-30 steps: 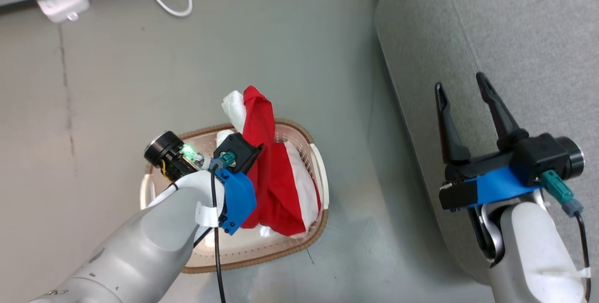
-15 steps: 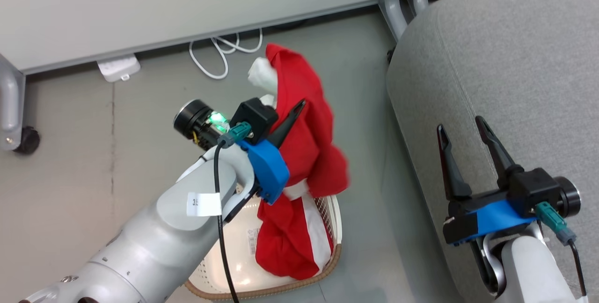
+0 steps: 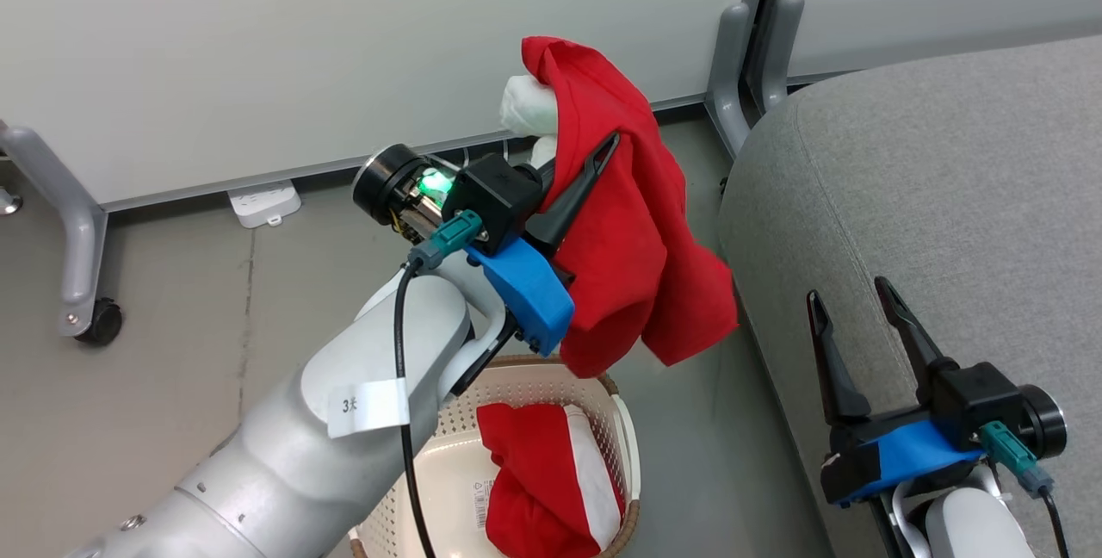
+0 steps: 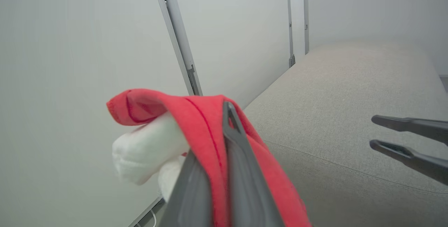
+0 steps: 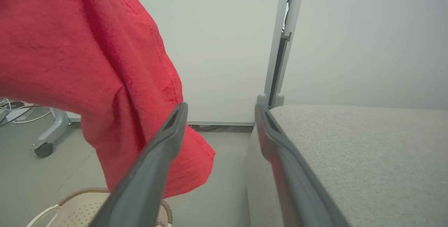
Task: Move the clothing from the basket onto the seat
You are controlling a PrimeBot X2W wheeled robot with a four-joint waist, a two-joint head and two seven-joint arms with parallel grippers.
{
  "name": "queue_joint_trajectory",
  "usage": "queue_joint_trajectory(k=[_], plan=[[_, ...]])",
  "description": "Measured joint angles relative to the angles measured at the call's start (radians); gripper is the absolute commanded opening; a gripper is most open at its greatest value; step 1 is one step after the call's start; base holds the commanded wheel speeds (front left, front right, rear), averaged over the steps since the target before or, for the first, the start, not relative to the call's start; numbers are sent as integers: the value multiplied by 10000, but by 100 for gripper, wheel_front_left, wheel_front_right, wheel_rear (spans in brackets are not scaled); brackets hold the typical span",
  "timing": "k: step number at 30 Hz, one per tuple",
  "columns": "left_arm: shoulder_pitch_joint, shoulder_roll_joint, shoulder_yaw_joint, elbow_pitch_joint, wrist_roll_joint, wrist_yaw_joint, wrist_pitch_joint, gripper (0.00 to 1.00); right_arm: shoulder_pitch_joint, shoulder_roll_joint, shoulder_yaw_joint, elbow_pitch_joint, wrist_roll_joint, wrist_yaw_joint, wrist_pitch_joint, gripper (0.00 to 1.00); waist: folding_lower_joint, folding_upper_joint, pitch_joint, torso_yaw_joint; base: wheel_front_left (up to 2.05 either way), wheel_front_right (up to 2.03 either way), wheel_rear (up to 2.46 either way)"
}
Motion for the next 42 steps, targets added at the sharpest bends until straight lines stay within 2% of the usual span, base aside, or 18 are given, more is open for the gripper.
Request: queue_joint_trajectory(k=[16, 22, 31, 42], plan=[[143, -73, 351, -190, 274, -153, 0, 0, 268, 0, 420, -23, -35, -2, 0, 100, 1, 0, -463, 242, 0, 0, 0], [143, -111, 487, -167, 355, -173, 0, 0, 159, -159, 1277, 10, -171, -2, 0, 100, 1, 0, -363, 262, 0, 0, 0], [112, -391, 428, -163, 558, -234, 0, 0, -848, -621, 2761, 391, -153, -2, 0, 100, 1, 0, -195, 358, 0, 0, 0], [-9, -677, 180, -245, 742, -314, 0, 0, -2231, -892, 3785, 1310, -157, 0, 0, 100, 1, 0, 10, 640, 0, 0, 0]])
